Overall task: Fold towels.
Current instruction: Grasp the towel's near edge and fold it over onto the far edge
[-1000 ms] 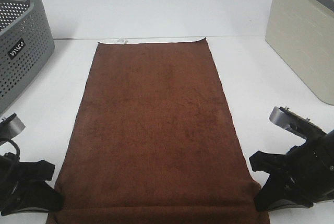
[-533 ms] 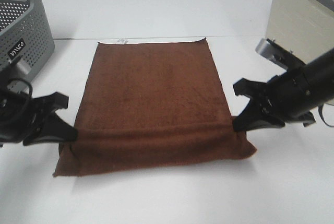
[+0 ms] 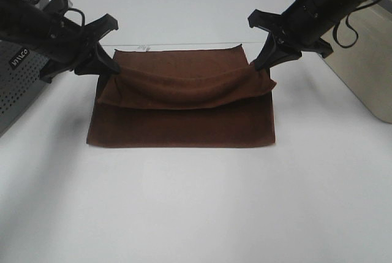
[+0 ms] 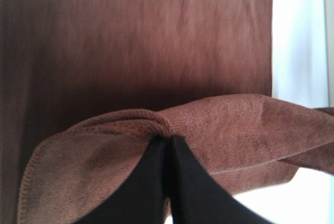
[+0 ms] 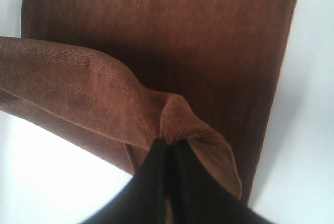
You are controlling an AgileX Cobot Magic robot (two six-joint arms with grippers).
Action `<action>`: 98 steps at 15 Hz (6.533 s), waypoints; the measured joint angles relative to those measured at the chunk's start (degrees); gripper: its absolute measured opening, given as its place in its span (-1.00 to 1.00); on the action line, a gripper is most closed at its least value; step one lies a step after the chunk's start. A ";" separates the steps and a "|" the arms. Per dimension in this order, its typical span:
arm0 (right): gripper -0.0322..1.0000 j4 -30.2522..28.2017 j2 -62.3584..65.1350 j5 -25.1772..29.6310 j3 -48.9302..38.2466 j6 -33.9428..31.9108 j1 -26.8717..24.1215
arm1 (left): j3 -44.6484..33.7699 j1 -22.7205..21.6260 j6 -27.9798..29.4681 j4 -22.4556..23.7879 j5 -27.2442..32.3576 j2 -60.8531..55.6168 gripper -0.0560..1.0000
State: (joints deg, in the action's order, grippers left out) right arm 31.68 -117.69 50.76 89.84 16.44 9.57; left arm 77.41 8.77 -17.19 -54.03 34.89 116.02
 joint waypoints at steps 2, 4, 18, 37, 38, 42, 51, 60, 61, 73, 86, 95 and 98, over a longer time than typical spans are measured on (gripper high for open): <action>-0.94 -2.92 -5.67 1.26 9.45 -1.83 0.00 | 8.65 0.00 1.32 0.74 -0.23 4.87 -0.88; -0.94 -4.18 -8.42 1.49 14.15 -2.46 0.00 | 12.61 0.00 1.43 0.74 -0.92 6.99 -0.88; -0.06 -6.42 -29.39 -18.05 34.89 -2.52 0.00 | 38.96 0.00 -0.63 0.80 -17.13 29.97 0.29; 0.74 -7.51 -18.91 18.33 26.93 -8.42 -0.06 | 20.74 -3.78 19.08 27.04 14.21 13.12 0.58; 0.74 -7.10 -17.48 18.16 22.75 -8.14 -0.06 | 16.21 -3.78 18.85 27.10 11.86 10.49 0.55; 0.74 -3.61 -12.83 10.31 10.31 -5.79 -0.06 | 9.91 -3.15 14.95 27.16 8.37 8.54 0.54; 0.74 -4.53 -15.07 4.53 9.40 -2.35 -0.06 | 9.91 -0.06 13.69 25.95 -0.92 12.95 0.54; 0.04 -0.52 -18.05 -0.80 9.40 0.11 -0.11 | 12.61 0.46 13.12 23.38 -0.34 16.39 -0.31; -0.10 -0.52 -18.16 -1.03 9.40 0.11 -0.11 | 12.61 0.46 12.66 23.38 -0.23 16.50 -0.47; -0.94 -4.35 -16.10 1.20 8.82 -7.68 -0.11 | 12.32 0.63 12.03 30.77 6.19 12.26 -0.88; -0.94 -4.13 2.92 -1.78 -17.30 -7.22 1.20 | -11.80 0.63 10.54 31.00 9.17 -4.81 -0.88; -0.94 -4.58 -8.48 0.80 6.70 -7.10 1.20 | 6.99 -2.29 17.65 31.57 5.56 3.15 -0.88; -0.85 -4.35 -13.69 -0.06 10.20 -6.99 1.20 | 7.51 -2.29 17.65 29.62 1.26 8.19 -0.81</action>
State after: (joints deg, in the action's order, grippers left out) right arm 27.33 -131.38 50.71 100.04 9.45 10.77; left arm 84.91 6.47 0.46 -24.41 36.15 124.22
